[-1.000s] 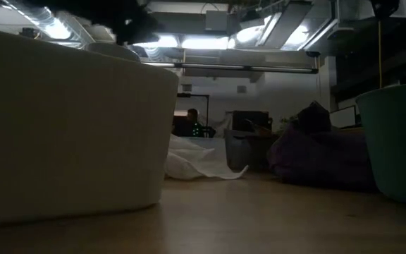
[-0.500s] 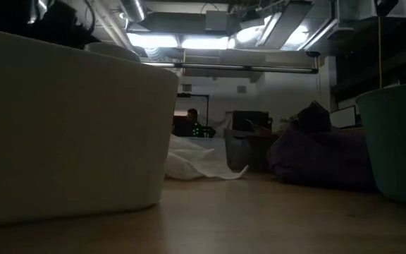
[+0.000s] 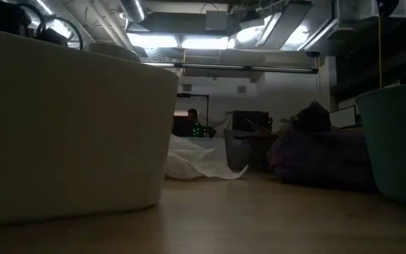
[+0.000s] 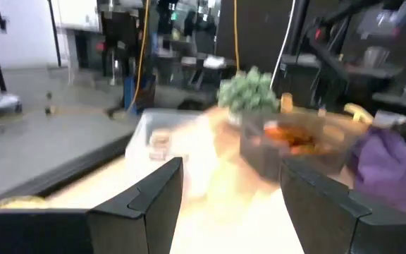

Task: Sort spices by type
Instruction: Return to Home Position

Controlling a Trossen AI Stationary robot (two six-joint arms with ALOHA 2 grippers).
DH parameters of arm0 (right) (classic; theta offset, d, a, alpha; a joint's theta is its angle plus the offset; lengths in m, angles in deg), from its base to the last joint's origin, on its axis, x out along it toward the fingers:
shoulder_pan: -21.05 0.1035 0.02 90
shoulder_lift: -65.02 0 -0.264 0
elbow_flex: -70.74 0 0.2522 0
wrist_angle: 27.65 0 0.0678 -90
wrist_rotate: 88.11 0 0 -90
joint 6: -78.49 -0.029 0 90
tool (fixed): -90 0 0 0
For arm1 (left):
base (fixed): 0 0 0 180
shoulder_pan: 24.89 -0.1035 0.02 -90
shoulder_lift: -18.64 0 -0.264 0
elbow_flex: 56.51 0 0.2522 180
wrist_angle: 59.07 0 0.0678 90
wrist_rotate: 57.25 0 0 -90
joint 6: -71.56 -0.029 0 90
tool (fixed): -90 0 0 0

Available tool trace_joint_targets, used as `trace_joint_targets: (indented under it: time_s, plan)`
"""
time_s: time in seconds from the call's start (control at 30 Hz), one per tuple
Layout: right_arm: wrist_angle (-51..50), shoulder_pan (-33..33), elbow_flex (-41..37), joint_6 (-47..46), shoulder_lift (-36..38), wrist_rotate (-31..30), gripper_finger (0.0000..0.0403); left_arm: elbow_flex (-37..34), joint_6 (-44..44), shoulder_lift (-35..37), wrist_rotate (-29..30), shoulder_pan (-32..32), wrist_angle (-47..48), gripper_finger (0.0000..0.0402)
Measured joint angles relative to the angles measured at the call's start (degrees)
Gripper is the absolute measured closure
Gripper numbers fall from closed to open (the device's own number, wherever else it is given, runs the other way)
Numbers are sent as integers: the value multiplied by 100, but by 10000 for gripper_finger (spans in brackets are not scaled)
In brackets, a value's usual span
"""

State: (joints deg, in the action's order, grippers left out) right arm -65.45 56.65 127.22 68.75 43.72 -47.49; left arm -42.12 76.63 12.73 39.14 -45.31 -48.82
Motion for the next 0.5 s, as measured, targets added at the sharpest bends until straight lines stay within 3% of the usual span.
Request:
trace_joint_targets:
  time_s: [0.2,0.5]
  plan:
    - [84,0,-197,1,7,-237,249,-5,24,58,-198,23,217,183]
    - [994,0,-1281,-37,9,-399,249,-5,-731,11,-616,28,294,183]
